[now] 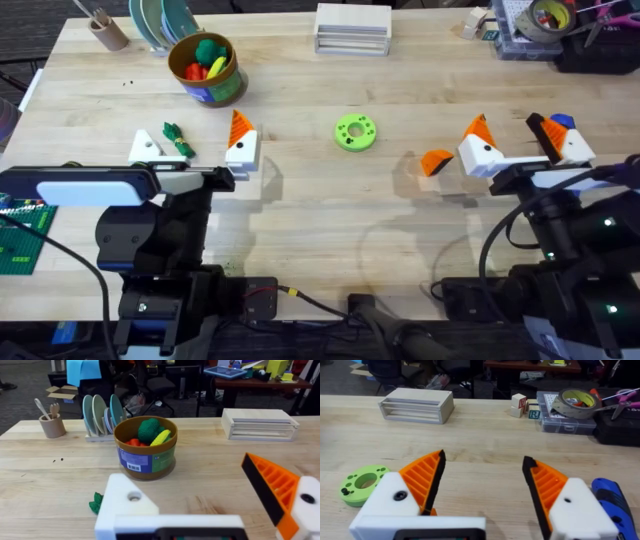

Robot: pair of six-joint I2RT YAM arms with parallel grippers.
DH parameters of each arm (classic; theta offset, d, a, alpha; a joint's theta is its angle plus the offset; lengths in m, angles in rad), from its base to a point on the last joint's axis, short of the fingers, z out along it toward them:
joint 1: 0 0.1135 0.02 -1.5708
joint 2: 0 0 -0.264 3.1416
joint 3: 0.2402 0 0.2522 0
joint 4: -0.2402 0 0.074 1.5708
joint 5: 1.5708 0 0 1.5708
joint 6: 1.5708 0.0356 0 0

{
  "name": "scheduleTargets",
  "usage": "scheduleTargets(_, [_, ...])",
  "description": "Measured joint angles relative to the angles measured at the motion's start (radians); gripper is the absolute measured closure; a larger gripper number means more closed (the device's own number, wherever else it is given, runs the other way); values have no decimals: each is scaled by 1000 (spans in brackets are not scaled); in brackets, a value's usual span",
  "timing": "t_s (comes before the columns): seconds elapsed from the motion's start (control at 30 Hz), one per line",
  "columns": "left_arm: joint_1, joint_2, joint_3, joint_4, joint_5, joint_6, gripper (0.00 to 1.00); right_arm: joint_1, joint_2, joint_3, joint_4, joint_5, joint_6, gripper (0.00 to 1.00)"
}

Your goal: Pick up the gripper from the table and insert it into the empty holder that is missing its gripper. Then pick up a screw, insert it into the mounting hole, and use the screwdriver to tighten it. Finally, clean up the table by picking up the vegetable and placing it into the bucket.

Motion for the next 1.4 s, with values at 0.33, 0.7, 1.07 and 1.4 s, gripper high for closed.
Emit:
scheduleTargets(0.33, [0, 0, 0, 0, -4, 2, 7, 0, 0, 0, -7, 1, 0, 9])
scheduleTargets(0.7, [0, 0, 8, 28, -54, 9, 7, 0, 0, 1, -2, -12, 33, 10])
scheduleTargets(1.07, [0, 88, 315, -336, -171, 12, 10, 0, 64, 236, -280, -59, 55, 9])
scheduleTargets(1.4, [0, 465, 680, -614, -270, 16, 10, -2, 341, 595, -485, -84, 66, 10])
